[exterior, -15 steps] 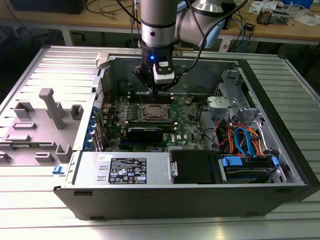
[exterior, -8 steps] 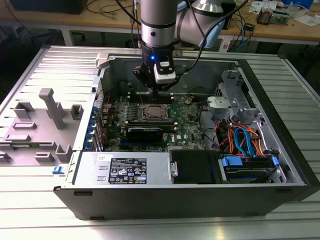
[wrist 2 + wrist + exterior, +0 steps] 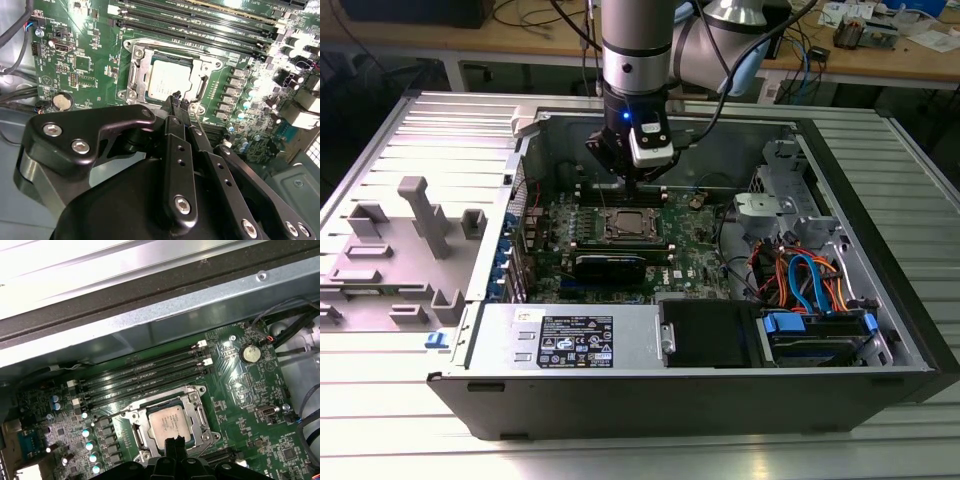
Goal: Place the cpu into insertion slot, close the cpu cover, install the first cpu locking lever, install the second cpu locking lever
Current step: 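Install the first cpu locking lever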
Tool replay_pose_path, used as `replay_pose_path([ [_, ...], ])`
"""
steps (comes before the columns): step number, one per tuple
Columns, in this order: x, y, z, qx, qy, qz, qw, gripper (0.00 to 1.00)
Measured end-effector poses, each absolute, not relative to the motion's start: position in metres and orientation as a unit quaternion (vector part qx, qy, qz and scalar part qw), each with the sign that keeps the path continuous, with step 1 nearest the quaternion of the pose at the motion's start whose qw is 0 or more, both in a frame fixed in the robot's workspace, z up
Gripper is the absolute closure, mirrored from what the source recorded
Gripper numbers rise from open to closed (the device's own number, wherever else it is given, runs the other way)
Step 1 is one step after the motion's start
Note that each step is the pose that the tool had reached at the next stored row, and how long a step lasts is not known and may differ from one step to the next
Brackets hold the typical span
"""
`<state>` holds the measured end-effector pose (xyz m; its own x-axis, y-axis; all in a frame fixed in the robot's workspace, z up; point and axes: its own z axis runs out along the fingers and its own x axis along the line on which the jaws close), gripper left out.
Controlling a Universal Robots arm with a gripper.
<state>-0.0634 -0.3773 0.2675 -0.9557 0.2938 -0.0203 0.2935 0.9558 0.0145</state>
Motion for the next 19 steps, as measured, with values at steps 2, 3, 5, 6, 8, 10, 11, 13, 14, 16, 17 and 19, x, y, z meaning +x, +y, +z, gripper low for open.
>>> replay_pose_path([
  [2, -0.0634, -0.3773, 0.2675, 0.148, 0.989, 0.006, 0.011, 0.89],
  [3, -0.0634, -0.3774, 0.2674, 0.147, 0.989, 0.006, 0.011, 0.89],
  [5, -0.0634, -0.3774, 0.2675, 0.147, 0.989, 0.006, 0.011, 0.89],
  [6, -0.0634, -0.3774, 0.2675, 0.147, 0.989, 0.006, 0.011, 0.89],
  [8, -0.0634, -0.3774, 0.2675, 0.147, 0.989, 0.006, 0.011, 0.89],
  [10, -0.0634, -0.3774, 0.2675, 0.147, 0.989, 0.006, 0.011, 0.89],
  [11, -0.0634, -0.3774, 0.2674, 0.147, 0.989, 0.006, 0.011, 0.89],
  [13, -0.0634, -0.3775, 0.2674, 0.147, 0.989, 0.006, 0.011, 0.89],
  [14, -0.0634, -0.3775, 0.2675, 0.147, 0.989, 0.006, 0.011, 0.89],
  [16, -0.0634, -0.3776, 0.2675, 0.143, 0.990, 0.006, 0.011, 0.89],
  [17, -0.0634, -0.3776, 0.2675, 0.140, 0.990, 0.006, 0.011, 0.89],
  [19, -0.0634, -0.3776, 0.2675, 0.123, 0.992, 0.006, 0.011, 0.89],
])
